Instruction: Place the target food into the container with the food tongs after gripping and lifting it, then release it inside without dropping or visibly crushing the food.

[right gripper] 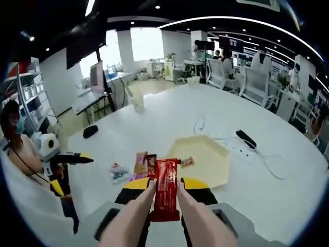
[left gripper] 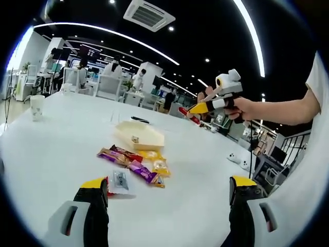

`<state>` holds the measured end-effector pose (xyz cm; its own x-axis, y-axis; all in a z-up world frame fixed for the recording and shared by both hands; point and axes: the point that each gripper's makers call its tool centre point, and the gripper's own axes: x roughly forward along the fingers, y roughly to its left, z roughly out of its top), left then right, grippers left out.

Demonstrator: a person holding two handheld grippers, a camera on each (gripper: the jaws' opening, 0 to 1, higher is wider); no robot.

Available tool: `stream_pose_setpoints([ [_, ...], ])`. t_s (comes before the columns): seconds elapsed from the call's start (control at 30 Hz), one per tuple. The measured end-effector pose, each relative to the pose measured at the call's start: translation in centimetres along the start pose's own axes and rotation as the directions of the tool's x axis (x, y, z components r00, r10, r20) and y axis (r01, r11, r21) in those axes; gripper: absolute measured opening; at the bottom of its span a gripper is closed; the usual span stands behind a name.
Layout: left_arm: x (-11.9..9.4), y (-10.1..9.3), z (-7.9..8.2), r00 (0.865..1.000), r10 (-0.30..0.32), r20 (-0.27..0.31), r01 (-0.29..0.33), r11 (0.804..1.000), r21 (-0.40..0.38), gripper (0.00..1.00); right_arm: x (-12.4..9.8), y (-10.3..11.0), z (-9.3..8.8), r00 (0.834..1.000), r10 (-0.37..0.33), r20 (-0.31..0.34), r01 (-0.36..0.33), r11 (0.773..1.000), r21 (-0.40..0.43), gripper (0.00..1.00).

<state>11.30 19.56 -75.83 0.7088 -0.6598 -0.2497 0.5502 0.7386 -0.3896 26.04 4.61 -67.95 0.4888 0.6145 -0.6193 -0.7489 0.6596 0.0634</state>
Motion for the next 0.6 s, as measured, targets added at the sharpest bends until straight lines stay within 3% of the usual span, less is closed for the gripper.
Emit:
stream_pose_setpoints([
  [0.6, -0.5, 0.2, -0.1, 1.000, 0.010, 0.018, -0.010, 1.000, -0.017, 0.99, -0.4, -1.6, 2.1, 0.999, -0.044, -0.002, 0.044, 0.998, -0.038, 0.21],
])
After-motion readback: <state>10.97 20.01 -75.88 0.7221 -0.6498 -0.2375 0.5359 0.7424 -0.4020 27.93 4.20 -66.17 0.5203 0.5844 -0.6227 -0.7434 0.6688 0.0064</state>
